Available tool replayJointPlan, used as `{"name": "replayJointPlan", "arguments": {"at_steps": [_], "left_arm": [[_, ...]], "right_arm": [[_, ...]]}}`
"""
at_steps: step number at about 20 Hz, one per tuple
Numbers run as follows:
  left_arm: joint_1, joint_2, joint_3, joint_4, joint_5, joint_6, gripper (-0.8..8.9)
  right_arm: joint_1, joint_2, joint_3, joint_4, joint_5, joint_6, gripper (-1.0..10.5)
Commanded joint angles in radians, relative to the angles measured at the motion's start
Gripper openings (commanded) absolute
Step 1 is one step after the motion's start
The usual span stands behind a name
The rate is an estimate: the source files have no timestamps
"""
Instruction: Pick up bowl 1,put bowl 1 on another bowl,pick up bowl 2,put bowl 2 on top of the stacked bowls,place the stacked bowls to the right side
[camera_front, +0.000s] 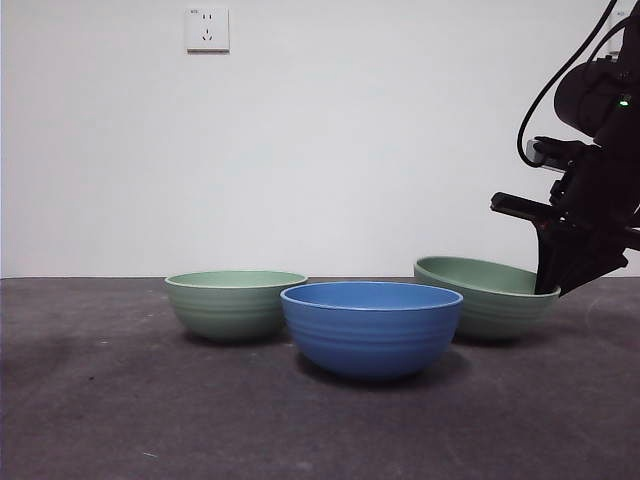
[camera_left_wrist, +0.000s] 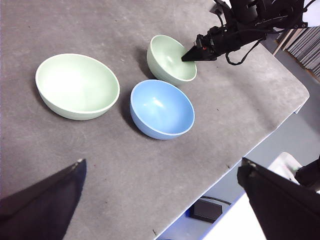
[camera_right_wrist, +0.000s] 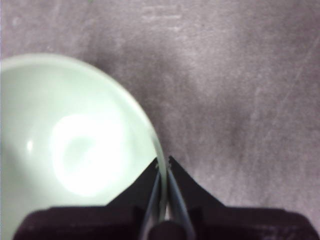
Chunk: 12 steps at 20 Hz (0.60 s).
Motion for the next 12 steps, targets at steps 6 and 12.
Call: {"name": "replayJointPlan", "arguments": {"at_steps": [6,12], "left_arm": [[-0.003,-0.002,0.001,0.002,0.000,-0.003,5.39],[-0.003,-0.002,0.001,0.005,0.000,-0.003,5.39]], "right_arm": [[0.013,-0.167,0.000,-0.011,-0.059,0.005,-0.2],[0.137,-0.304,0.001,-0.151,-0.081,-0.025,-0.2]]}}
